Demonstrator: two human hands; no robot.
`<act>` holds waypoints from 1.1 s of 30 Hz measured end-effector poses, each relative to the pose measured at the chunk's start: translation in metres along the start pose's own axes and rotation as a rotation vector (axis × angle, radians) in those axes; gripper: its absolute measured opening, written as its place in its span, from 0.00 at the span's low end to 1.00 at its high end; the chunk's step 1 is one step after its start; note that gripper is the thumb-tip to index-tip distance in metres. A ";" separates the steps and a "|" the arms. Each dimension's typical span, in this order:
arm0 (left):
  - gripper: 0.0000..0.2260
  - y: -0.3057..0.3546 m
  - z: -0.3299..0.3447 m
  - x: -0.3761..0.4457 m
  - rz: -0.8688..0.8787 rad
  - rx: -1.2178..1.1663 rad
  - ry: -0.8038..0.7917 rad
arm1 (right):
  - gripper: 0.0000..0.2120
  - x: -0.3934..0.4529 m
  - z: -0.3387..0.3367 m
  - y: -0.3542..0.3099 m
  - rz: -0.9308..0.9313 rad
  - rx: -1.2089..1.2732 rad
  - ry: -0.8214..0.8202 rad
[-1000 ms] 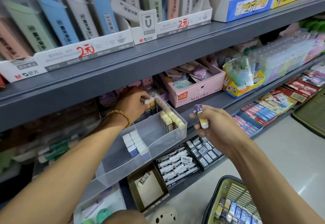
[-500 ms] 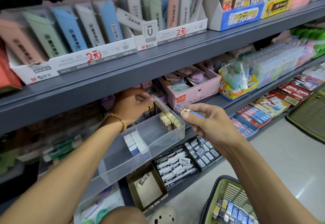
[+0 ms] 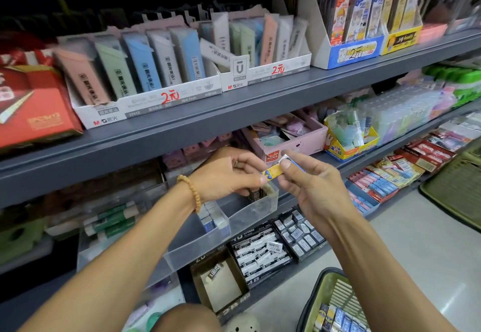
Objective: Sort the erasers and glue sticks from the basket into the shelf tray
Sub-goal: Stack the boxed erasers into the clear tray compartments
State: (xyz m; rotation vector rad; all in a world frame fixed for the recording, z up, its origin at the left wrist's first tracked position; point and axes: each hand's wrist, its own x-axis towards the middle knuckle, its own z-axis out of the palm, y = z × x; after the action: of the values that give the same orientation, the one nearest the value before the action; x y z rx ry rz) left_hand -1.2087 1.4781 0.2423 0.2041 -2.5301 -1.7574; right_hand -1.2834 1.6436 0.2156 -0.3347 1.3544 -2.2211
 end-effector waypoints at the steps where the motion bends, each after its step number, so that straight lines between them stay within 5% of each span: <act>1: 0.07 0.000 -0.001 -0.001 -0.001 0.022 -0.019 | 0.12 0.000 0.003 0.001 0.002 -0.005 0.012; 12: 0.08 -0.012 -0.020 -0.005 0.028 0.073 -0.006 | 0.06 0.009 0.010 0.005 0.023 -0.301 -0.057; 20: 0.16 -0.042 -0.053 0.025 -0.109 0.206 0.436 | 0.05 0.014 -0.004 0.006 0.083 -0.370 0.054; 33: 0.10 -0.056 -0.045 0.067 -0.019 0.755 0.313 | 0.06 0.022 -0.033 0.015 0.084 -0.419 0.100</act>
State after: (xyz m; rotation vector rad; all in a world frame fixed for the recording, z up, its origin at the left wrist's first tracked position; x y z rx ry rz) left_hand -1.2656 1.4077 0.2032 0.4816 -2.7934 -0.6184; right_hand -1.3125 1.6506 0.1854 -0.3085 1.8530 -1.8959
